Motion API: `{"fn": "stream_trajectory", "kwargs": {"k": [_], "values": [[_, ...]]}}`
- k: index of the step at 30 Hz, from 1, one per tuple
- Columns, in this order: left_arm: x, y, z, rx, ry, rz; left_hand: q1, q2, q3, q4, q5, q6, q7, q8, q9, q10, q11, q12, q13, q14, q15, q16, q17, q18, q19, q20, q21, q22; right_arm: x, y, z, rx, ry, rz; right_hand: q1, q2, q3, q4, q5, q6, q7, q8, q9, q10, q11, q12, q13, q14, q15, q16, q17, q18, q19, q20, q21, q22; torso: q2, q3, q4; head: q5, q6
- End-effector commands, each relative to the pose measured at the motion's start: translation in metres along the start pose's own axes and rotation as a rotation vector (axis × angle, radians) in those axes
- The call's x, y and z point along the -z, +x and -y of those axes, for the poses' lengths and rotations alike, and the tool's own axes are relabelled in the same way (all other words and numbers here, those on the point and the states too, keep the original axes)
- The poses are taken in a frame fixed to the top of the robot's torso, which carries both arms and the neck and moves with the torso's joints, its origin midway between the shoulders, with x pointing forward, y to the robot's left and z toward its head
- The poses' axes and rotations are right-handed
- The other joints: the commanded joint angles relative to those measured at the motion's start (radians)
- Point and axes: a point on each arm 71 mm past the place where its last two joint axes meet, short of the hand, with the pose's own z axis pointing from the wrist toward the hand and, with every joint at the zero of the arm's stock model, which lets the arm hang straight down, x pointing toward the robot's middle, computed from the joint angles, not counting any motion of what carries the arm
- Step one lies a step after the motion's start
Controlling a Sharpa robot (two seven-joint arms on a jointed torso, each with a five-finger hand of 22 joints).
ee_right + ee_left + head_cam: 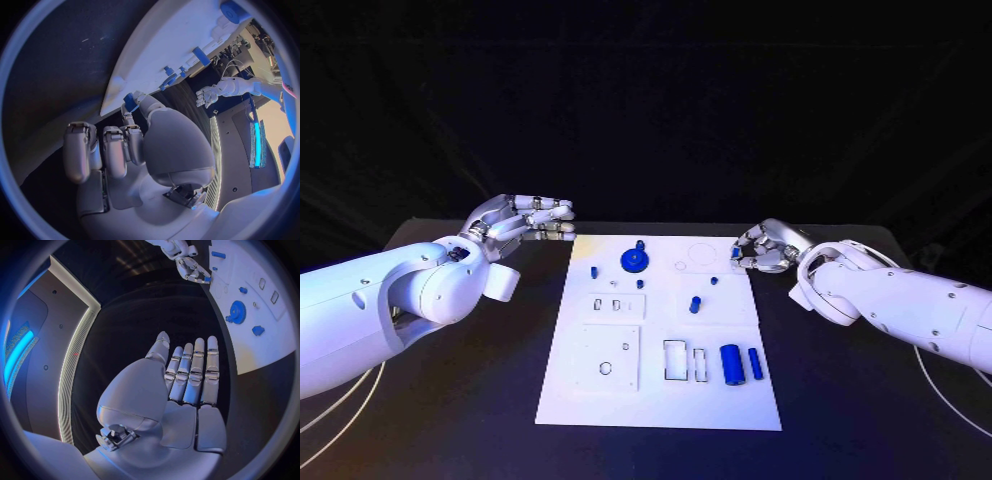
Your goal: Assemble the parts on the task board
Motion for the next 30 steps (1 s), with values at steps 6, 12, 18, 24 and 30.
{"fn": "stream_trajectory", "kwargs": {"k": [6,12,18,24,30], "values": [[0.000,0.002,0.001,0.010,0.003,-0.023,-0.010,0.004,-0.001,-0.005,0.001,-0.009,0.022,-0.005,-0.001,-0.002,0.002,-0.006,0.000,0.007,0.003,-0.004,-0.001,0.014,0.008,-0.001,-0.005,-0.001,0.004,-0.007,-0.026,-0.042,-0.033,0.033,0.010,0.027,0.025,-0.010,0.018,-0.022,0.003,0.008,0.016,0.009,0.004,0.003,0.156,0.106,-0.005,0.004,0.263,-0.008,0.040,-0.009,0.007,0.102,-0.003,-0.0023,-0.0007,0.003,-0.001],[-0.001,0.004,0.001,0.012,0.000,-0.029,-0.010,0.004,-0.001,-0.005,0.001,-0.009,0.022,-0.005,-0.001,-0.002,0.002,-0.006,0.000,0.007,0.003,-0.004,-0.001,0.014,0.008,-0.001,-0.005,-0.001,0.008,0.003,-0.072,-0.044,-0.112,-0.037,0.001,0.027,0.030,-0.008,0.014,-0.036,0.010,0.002,0.014,0.010,0.010,0.005,0.158,0.106,-0.001,0.004,0.263,-0.009,0.041,-0.006,0.008,0.104,-0.003,-0.0012,0.0010,0.013,-0.002],[-0.001,0.006,0.000,0.014,-0.003,-0.035,-0.010,0.005,-0.001,-0.006,0.001,-0.010,0.022,-0.006,-0.001,-0.002,0.002,-0.006,0.000,0.007,0.003,-0.005,-0.002,0.014,0.009,-0.001,-0.006,-0.001,0.012,0.019,-0.112,0.008,-0.171,-0.091,-0.003,0.025,0.030,-0.006,0.013,-0.040,0.012,-0.001,0.013,0.013,0.012,0.008,0.161,0.106,0.001,0.004,0.263,-0.010,0.044,-0.005,0.014,0.111,-0.002,-0.0017,0.0016,0.028,-0.005],[-0.002,0.008,0.000,0.015,-0.003,-0.040,-0.010,0.005,-0.001,-0.006,0.001,-0.010,0.022,-0.006,-0.001,-0.002,0.002,-0.006,0.000,0.007,0.003,-0.005,-0.002,0.014,0.009,-0.001,-0.006,-0.001,0.012,0.040,-0.142,0.082,-0.211,-0.134,-0.005,0.023,0.031,-0.006,0.013,-0.043,0.013,-0.003,0.011,0.014,0.013,0.008,0.162,0.106,0.002,0.004,0.263,-0.012,0.046,-0.004,0.018,0.116,-0.001,-0.0020,0.0008,0.053,-0.015],[-0.003,0.014,0.001,0.021,-0.004,-0.054,-0.010,0.005,0.000,-0.006,0.001,-0.010,0.022,-0.006,-0.001,-0.002,0.002,-0.006,0.000,0.007,0.003,-0.006,-0.002,0.014,0.009,-0.001,-0.006,-0.002,0.011,0.063,-0.161,0.118,-0.237,-0.179,-0.012,0.021,0.030,-0.003,0.008,-0.043,0.014,-0.004,0.011,0.016,0.015,0.010,0.164,0.106,0.003,0.004,0.263,-0.014,0.049,-0.002,0.026,0.125,0.001,-0.0017,0.0014,0.057,-0.024]]}}
